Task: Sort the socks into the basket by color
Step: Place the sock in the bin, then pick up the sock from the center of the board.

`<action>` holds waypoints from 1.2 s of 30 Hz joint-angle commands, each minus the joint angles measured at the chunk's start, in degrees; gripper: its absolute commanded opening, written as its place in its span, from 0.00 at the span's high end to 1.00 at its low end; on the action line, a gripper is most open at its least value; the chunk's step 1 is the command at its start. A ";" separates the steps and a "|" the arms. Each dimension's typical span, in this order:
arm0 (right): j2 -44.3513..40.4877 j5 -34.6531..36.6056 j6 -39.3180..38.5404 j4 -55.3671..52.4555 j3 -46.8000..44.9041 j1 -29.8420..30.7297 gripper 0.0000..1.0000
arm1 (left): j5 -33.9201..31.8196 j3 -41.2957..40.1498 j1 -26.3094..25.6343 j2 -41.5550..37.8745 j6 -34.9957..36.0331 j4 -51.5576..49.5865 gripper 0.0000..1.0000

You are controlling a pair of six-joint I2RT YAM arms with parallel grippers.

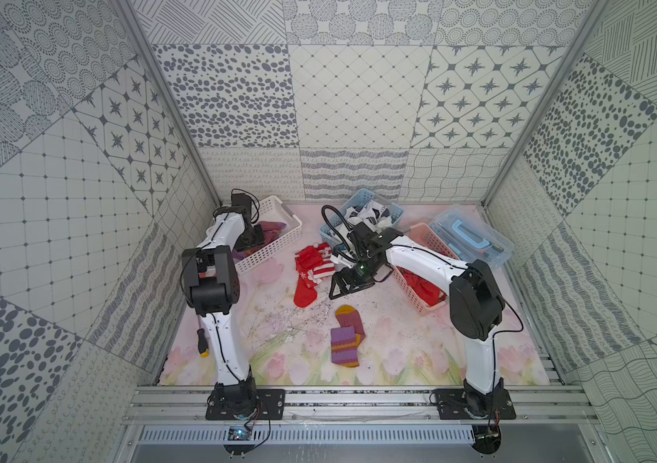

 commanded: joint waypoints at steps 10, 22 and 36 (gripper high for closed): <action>-0.45 11.65 -1.23 2.53 -9.06 6.32 0.02 | 4.37 -5.15 -0.59 -13.43 -2.15 4.60 0.10; 0.66 20.47 1.45 7.09 -16.61 12.32 0.02 | 8.59 -8.22 -0.71 -25.00 -5.50 5.38 0.15; 5.08 27.36 6.13 11.82 -22.16 16.16 0.53 | 10.49 -19.61 -3.29 -38.34 -9.94 6.92 0.14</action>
